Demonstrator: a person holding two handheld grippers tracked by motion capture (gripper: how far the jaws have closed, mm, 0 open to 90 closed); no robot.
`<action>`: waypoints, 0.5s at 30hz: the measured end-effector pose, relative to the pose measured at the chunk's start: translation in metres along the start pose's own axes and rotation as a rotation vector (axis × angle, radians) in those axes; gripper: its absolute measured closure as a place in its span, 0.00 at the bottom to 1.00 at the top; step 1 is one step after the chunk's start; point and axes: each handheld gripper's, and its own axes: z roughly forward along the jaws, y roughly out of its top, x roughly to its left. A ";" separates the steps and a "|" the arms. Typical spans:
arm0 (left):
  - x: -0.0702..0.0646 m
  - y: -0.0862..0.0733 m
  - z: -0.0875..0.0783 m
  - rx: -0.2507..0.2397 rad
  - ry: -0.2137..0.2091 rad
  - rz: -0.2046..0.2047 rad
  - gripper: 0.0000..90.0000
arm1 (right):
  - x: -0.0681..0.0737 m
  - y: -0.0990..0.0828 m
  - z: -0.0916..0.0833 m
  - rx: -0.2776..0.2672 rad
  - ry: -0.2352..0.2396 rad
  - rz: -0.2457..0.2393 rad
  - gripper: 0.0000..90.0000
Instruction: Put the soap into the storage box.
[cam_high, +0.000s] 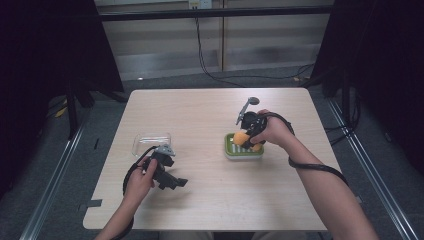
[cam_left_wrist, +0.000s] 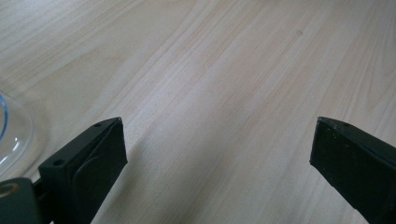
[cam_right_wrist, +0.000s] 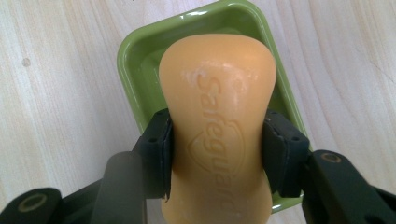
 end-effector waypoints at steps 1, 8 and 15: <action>0.000 0.000 0.000 0.002 0.002 0.000 0.04 | 0.000 0.000 0.000 0.003 0.004 0.001 0.56; 0.000 0.000 -0.001 0.004 0.001 0.008 0.04 | -0.002 0.000 0.002 0.001 0.002 -0.003 0.56; -0.001 0.001 0.000 0.005 0.005 0.008 0.04 | -0.001 -0.001 0.002 0.004 -0.001 0.000 0.56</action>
